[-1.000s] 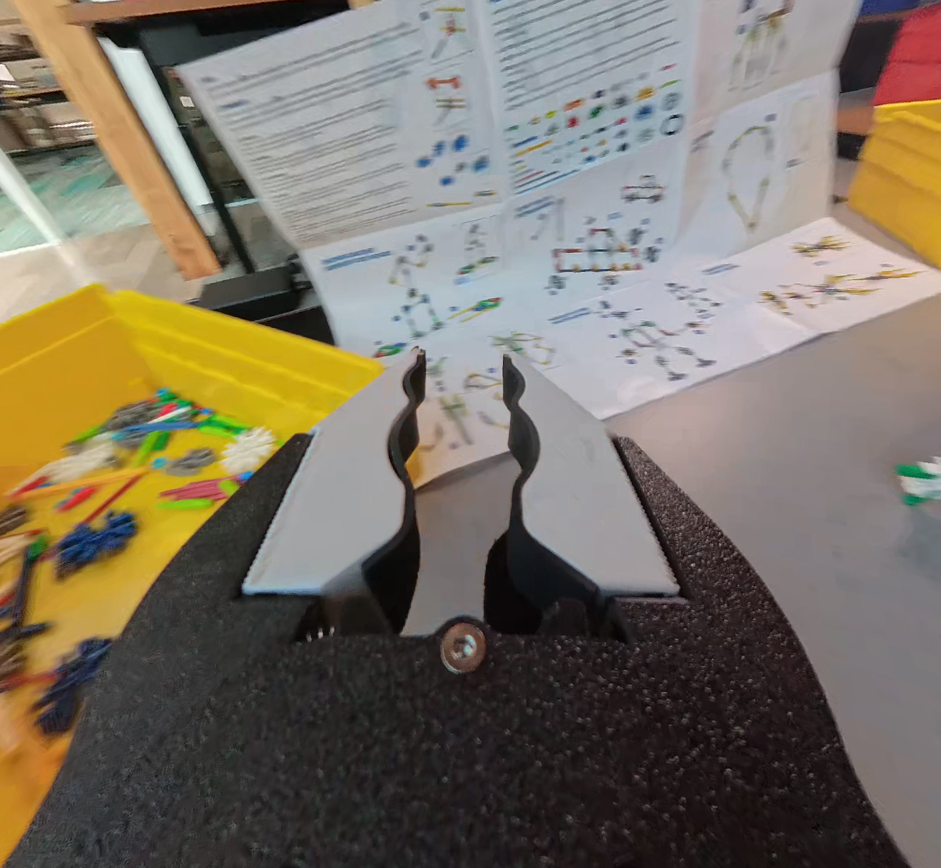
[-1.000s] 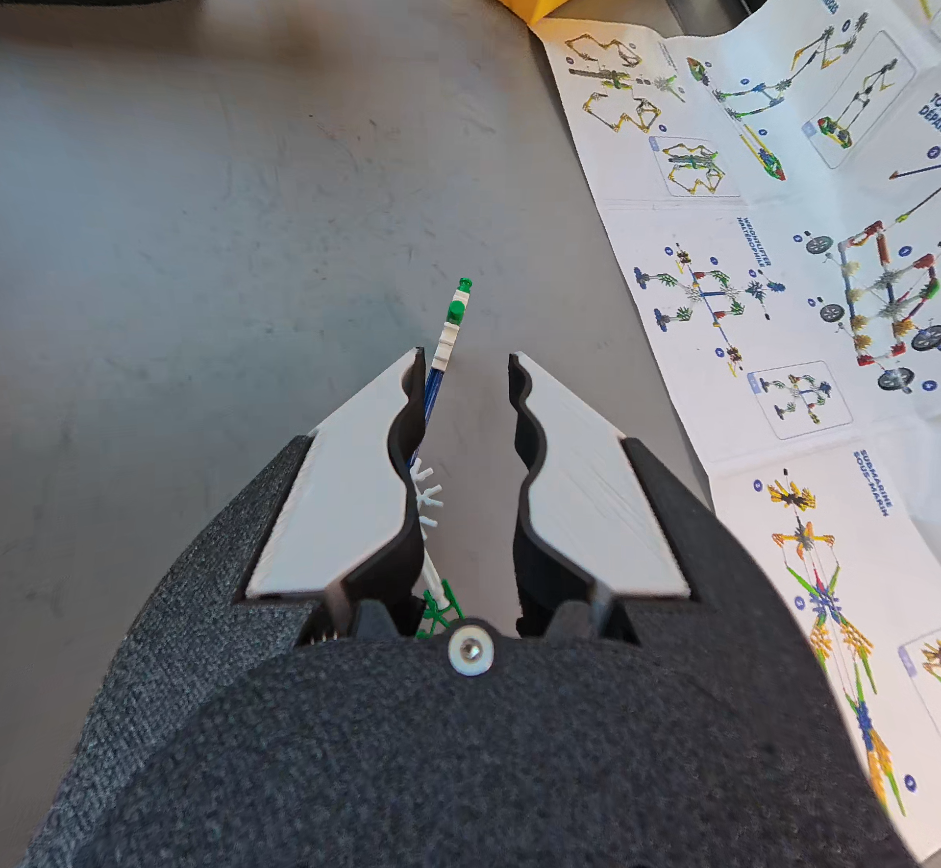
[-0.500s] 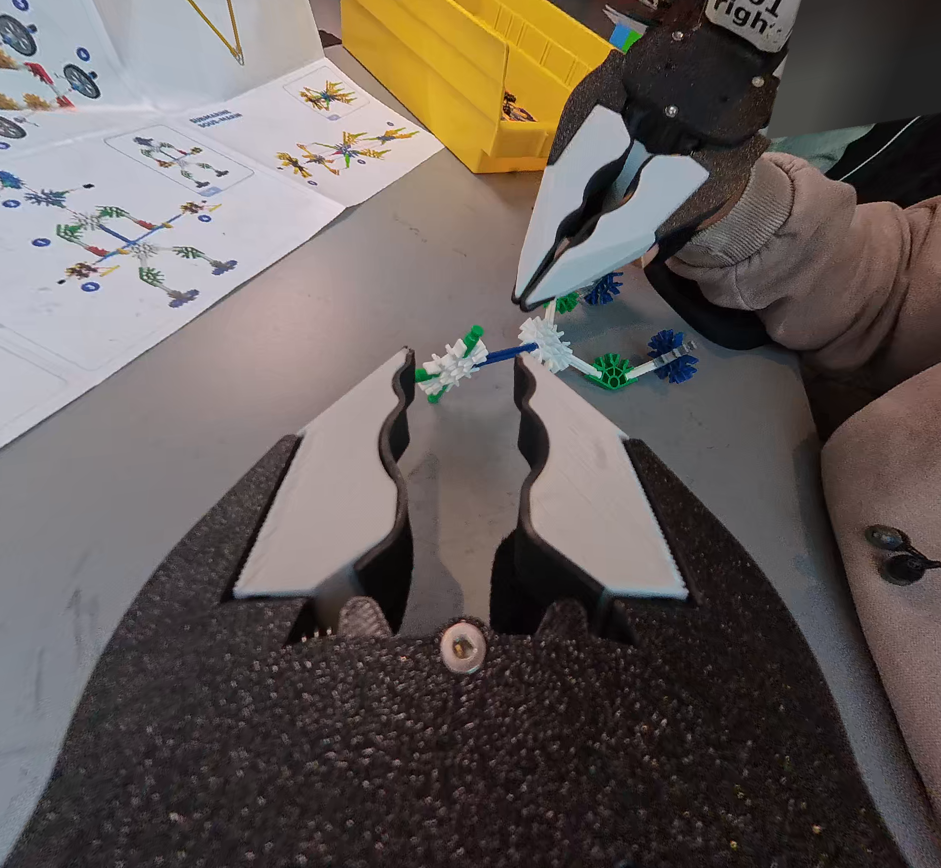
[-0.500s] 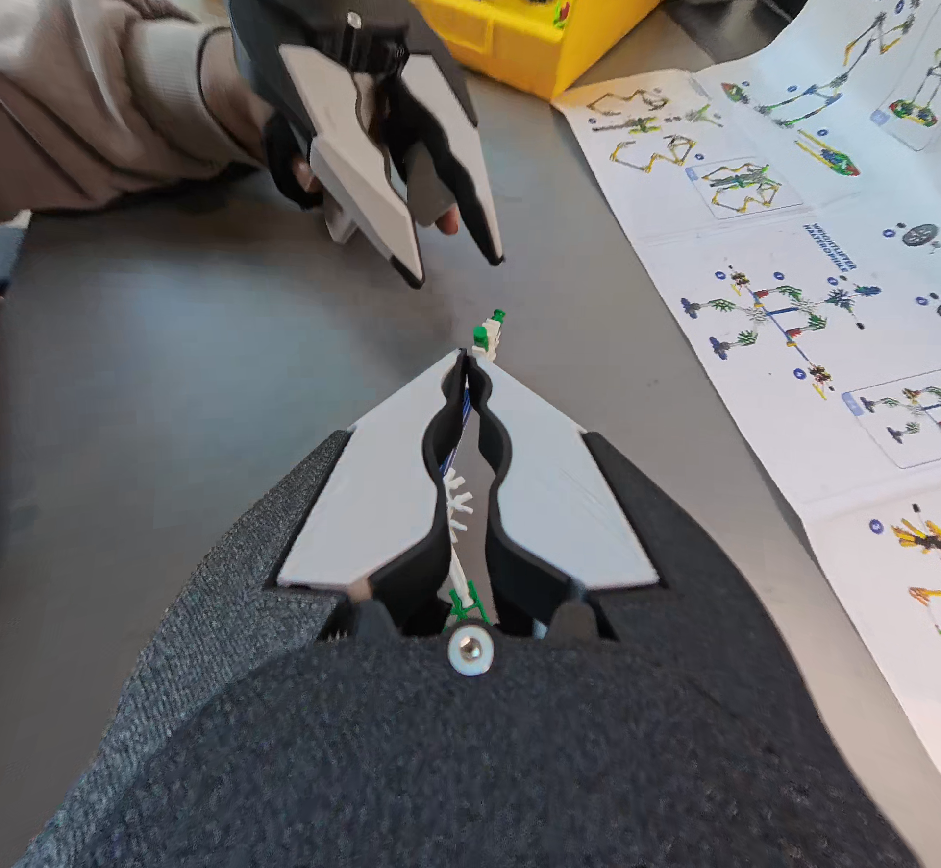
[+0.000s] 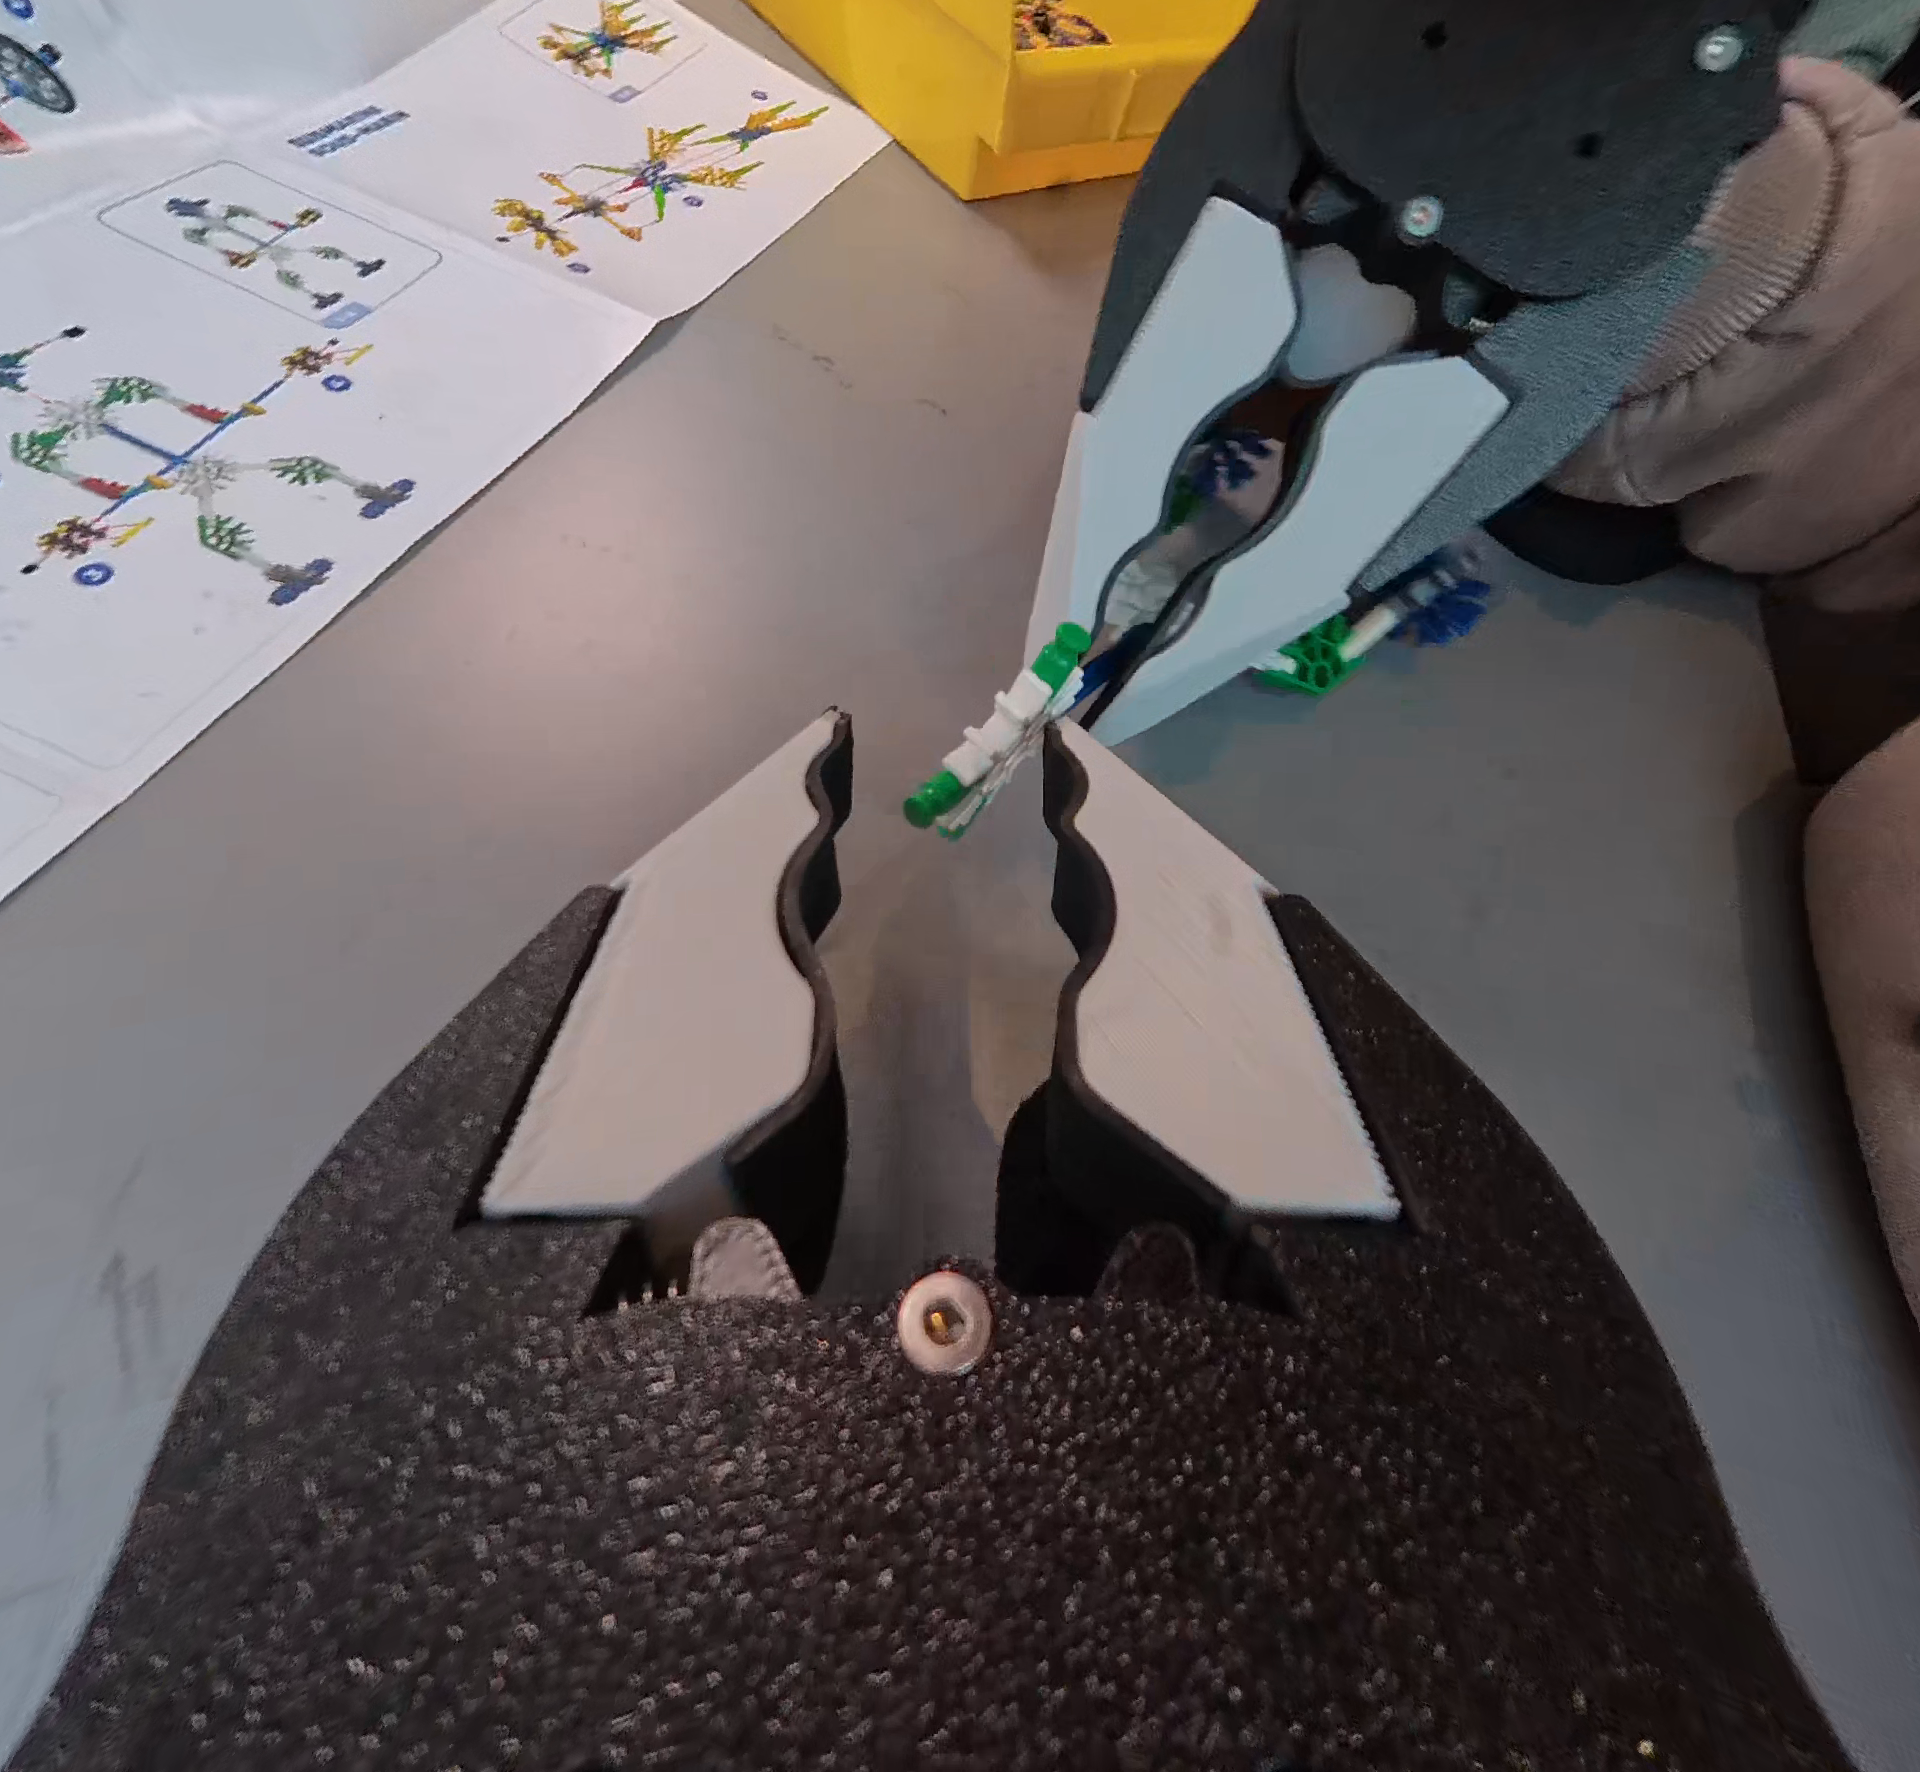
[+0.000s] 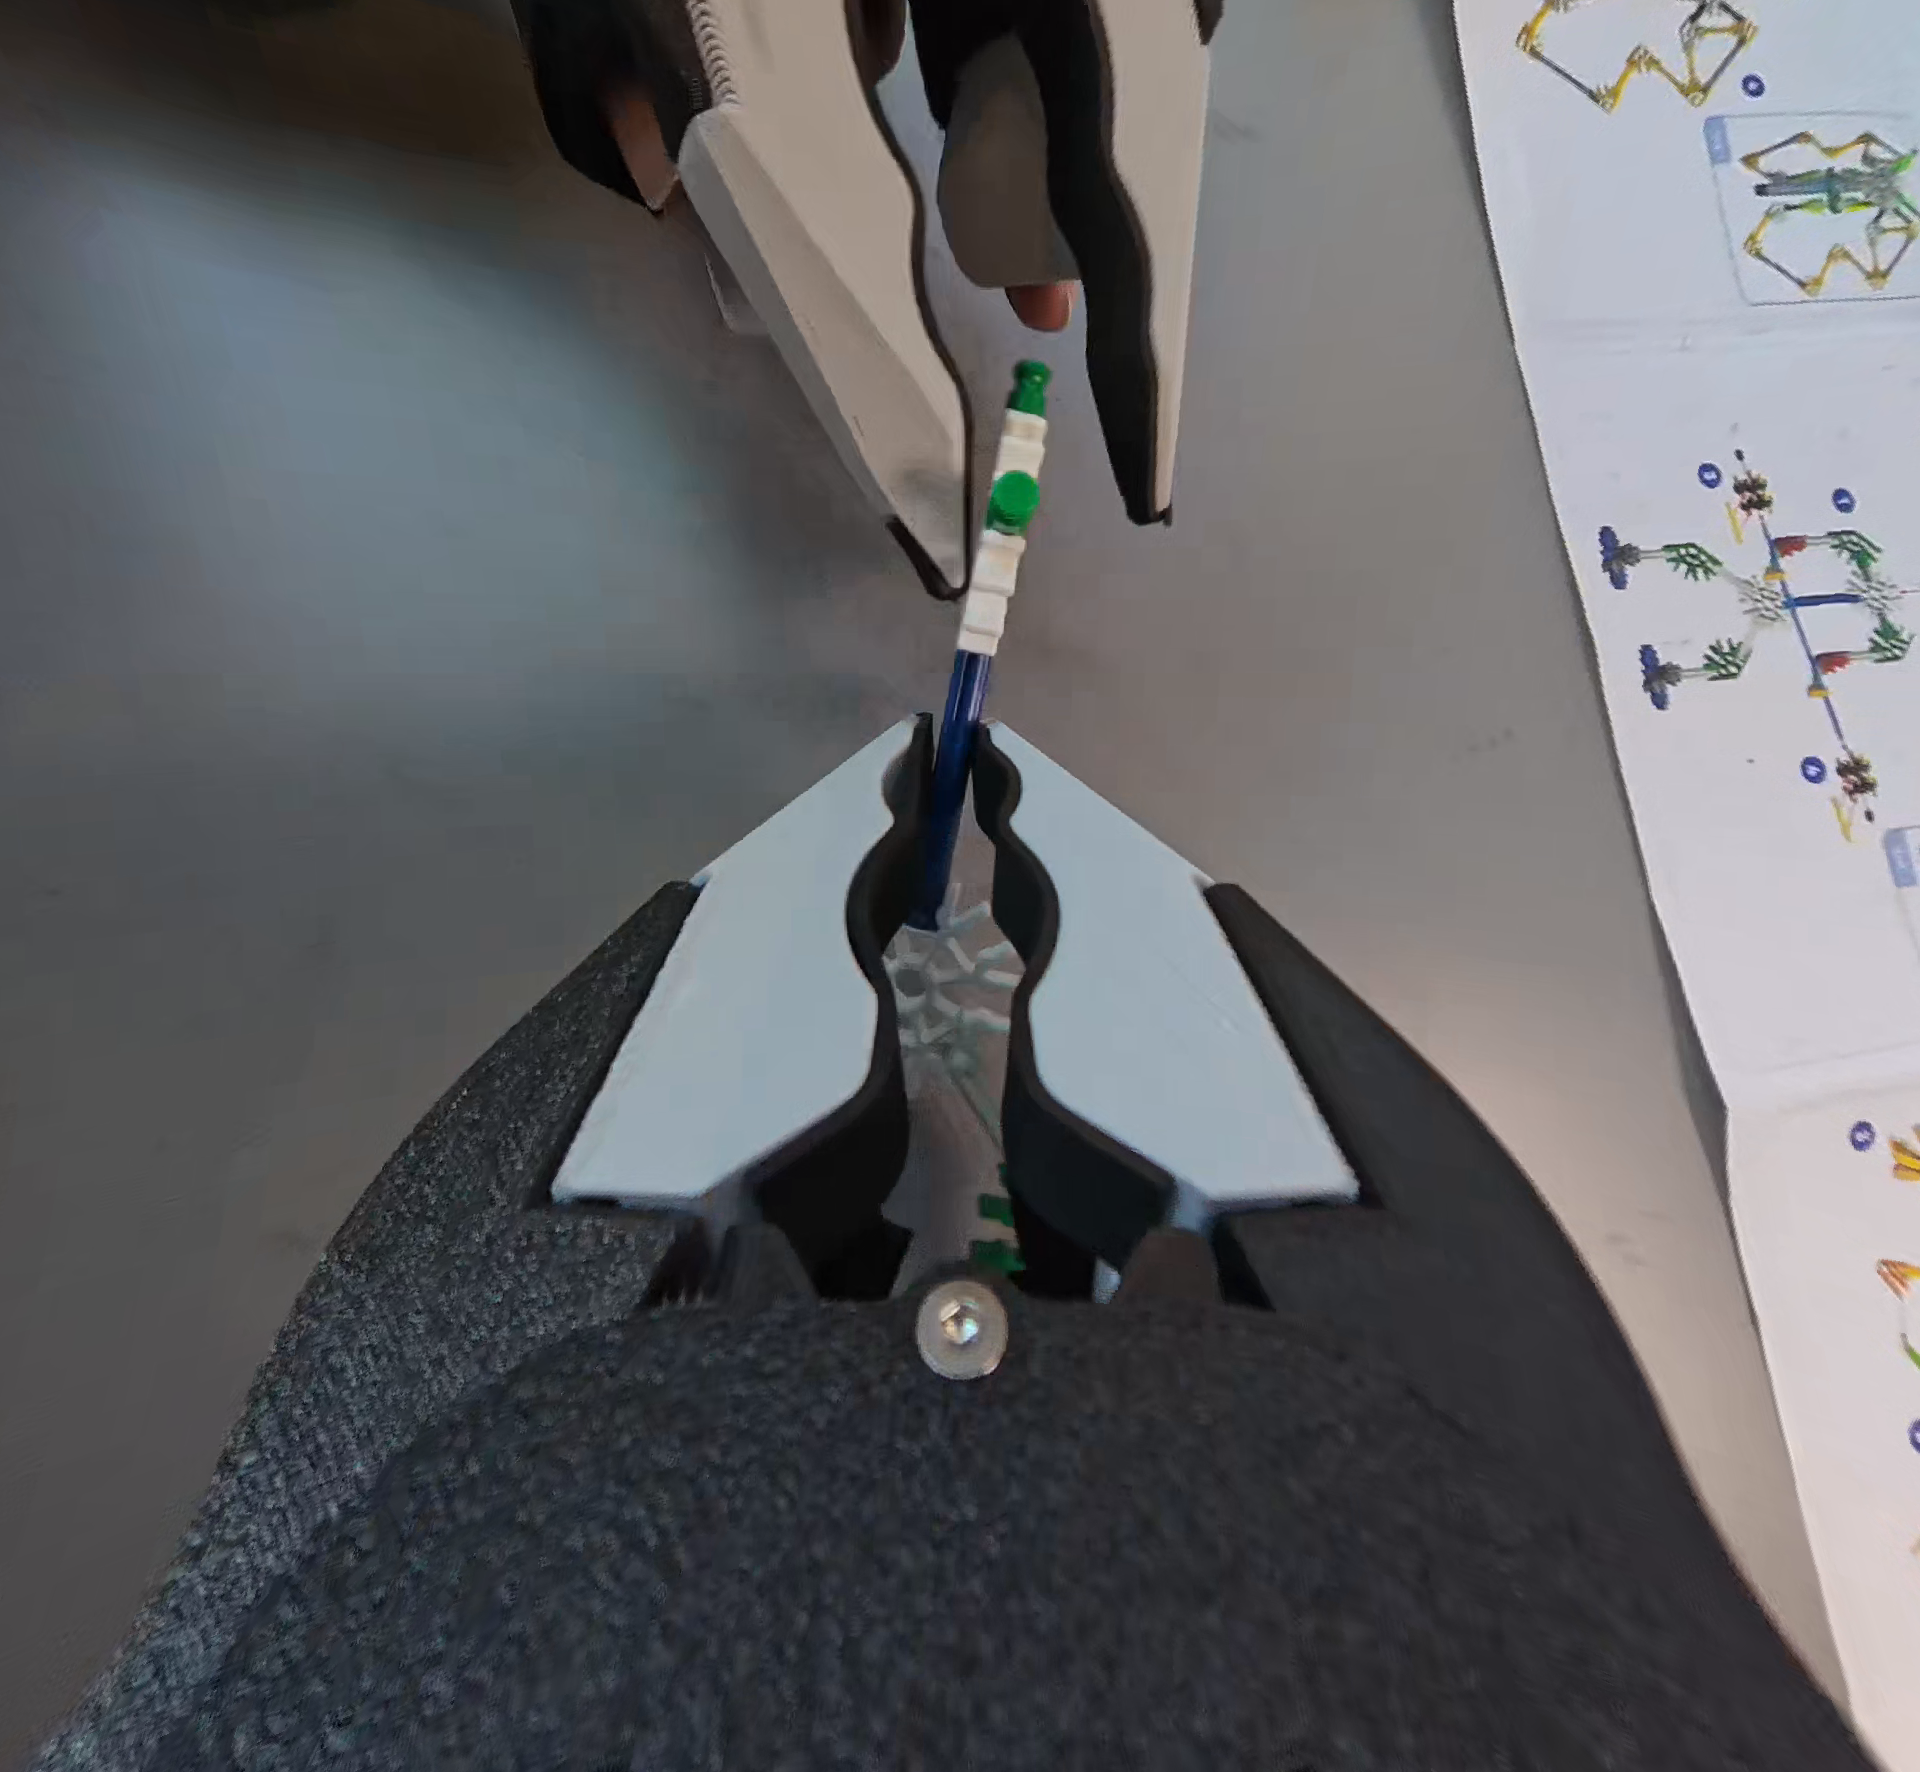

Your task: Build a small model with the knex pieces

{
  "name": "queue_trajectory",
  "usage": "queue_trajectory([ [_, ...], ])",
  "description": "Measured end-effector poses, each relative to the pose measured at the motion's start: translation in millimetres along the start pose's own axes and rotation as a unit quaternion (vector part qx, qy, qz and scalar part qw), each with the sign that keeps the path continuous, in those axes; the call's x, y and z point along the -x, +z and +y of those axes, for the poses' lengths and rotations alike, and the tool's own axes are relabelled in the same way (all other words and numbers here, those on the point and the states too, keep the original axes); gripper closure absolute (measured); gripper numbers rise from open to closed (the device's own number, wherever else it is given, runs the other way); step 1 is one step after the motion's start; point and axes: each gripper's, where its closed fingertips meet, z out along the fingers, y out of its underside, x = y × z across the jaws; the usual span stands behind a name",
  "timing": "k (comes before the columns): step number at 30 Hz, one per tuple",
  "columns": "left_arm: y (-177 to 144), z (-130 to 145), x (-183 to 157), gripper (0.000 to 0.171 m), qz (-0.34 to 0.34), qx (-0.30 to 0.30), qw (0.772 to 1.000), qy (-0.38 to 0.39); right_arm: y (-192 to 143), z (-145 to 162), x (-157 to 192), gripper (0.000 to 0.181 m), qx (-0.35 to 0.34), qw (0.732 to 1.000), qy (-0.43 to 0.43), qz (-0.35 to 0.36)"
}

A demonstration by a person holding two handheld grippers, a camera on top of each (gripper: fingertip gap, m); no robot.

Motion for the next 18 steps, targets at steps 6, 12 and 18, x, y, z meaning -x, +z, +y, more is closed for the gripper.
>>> queue_trajectory([
  [6, -6.6, -10.2, -37.8, 0.159, 0.099, -0.029, 0.994, 0.023, -16.7, -10.9, 18.5, 0.177, -0.070, 0.994, 0.024, -0.084],
  [12, -6.3, -16.8, -34.7, 0.165, 0.084, -0.037, 0.996, -0.013, -17.0, -12.8, 7.8, 0.179, -0.087, 0.994, 0.039, -0.053],
  [18, 7.5, -13.7, -8.1, 0.163, -0.074, -0.001, 0.995, 0.066, -3.1, 0.2, -13.5, 0.180, -0.045, 0.995, 0.084, 0.028],
])
